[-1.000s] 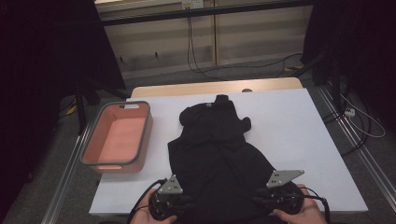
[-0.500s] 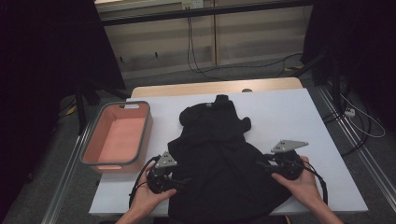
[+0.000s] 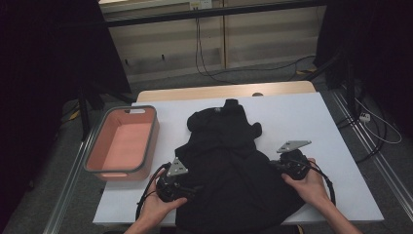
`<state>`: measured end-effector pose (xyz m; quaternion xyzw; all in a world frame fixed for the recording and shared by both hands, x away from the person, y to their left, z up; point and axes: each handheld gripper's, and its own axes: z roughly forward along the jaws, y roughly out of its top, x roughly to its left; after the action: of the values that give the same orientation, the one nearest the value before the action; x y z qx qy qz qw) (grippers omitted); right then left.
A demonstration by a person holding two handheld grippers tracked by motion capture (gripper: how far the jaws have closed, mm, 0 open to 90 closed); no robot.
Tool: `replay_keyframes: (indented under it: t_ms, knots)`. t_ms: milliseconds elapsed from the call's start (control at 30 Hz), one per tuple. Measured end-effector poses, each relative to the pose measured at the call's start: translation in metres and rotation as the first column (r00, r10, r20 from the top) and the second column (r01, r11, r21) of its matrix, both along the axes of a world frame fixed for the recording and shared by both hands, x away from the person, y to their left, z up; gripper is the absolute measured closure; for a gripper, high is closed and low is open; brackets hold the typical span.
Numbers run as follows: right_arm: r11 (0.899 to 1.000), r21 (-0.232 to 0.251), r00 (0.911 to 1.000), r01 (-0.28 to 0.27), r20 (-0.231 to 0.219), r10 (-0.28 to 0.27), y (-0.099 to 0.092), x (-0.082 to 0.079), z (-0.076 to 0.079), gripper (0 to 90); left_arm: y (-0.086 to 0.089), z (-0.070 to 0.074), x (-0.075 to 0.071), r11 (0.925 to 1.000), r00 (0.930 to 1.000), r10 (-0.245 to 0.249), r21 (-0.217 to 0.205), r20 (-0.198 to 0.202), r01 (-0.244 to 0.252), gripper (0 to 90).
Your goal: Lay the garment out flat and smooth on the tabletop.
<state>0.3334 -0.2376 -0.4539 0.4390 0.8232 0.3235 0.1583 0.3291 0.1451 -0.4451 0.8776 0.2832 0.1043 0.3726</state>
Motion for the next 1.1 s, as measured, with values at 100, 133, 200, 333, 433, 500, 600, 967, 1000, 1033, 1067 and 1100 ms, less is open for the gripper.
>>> replay_keyframes:
  t_ms: [100, 133, 200, 333, 433, 500, 600, 967, 1000, 1033, 1067, 1100]
  knots:
    - [1.000, 0.015, 0.9999, 0.004, -0.011, -0.004, -0.010, -0.010, 0.000, 89.8, 0.001, 0.001, -0.001, 1.0000, 1.0000, -0.002, 0.001, 0.002, 0.002, 23.2]
    - [1.000, 0.015, 0.9999, 0.005, -0.013, -0.005, -0.014, -0.015, 0.000, 89.8, 0.001, 0.001, -0.001, 1.0000, 1.0000, 0.001, 0.000, 0.004, -0.001, 23.2]
    - [1.000, 0.012, 0.9999, 0.005, -0.013, -0.005, -0.015, -0.018, 0.000, 89.9, 0.002, 0.001, -0.001, 1.0000, 1.0000, 0.005, 0.000, 0.003, -0.005, 23.3]
    - [1.000, -0.001, 0.9998, 0.010, -0.020, -0.010, -0.022, -0.029, 0.001, 89.8, 0.004, 0.001, -0.003, 0.9997, 0.9998, -0.001, -0.026, -0.022, 0.000, 28.5]
    - [1.000, -0.014, 0.9995, 0.024, -0.022, -0.024, -0.028, -0.038, 0.002, 89.8, 0.003, 0.001, -0.007, 0.9996, 0.9996, -0.027, -0.011, 0.003, 0.027, 36.3]
    - [0.999, -0.011, 0.9991, 0.034, -0.024, -0.034, -0.034, -0.043, 0.002, 89.8, 0.001, 0.000, -0.007, 0.9989, 0.9989, -0.047, -0.003, -0.004, 0.047, 37.7]
    - [0.999, -0.011, 0.9985, 0.046, -0.028, -0.046, -0.042, -0.050, 0.003, 89.8, -0.002, -0.001, -0.009, 0.9982, 0.9982, -0.060, 0.007, -0.004, 0.060, 42.3]
    - [0.992, -0.040, 0.9921, 0.122, -0.025, -0.123, -0.062, -0.077, 0.005, 89.5, -0.007, -0.003, -0.012, 0.9941, 0.9943, -0.106, 0.024, -0.017, 0.106, 46.1]
    - [0.994, -0.018, 0.9933, 0.112, -0.024, -0.113, -0.062, -0.076, 0.005, 88.7, -0.007, -0.003, -0.013, 0.9938, 0.9940, -0.108, 0.024, -0.019, 0.109, 46.2]
    - [0.994, 0.023, 0.9946, 0.103, -0.017, -0.103, -0.061, -0.074, 0.006, 83.3, -0.010, -0.003, -0.013, 0.9937, 0.9939, -0.109, 0.023, -0.013, 0.109, 46.9]
    - [0.994, 0.023, 0.9946, 0.103, -0.017, -0.103, -0.061, -0.074, 0.006, 83.3, -0.010, -0.003, -0.013, 0.9937, 0.9939, -0.109, 0.023, -0.013, 0.109, 47.4]
    - [0.995, 0.038, 0.9956, 0.094, -0.001, -0.094, -0.059, -0.072, 0.007, 76.5, -0.011, -0.003, -0.014, 0.9929, 0.9933, -0.115, 0.029, -0.011, 0.115, 48.7]
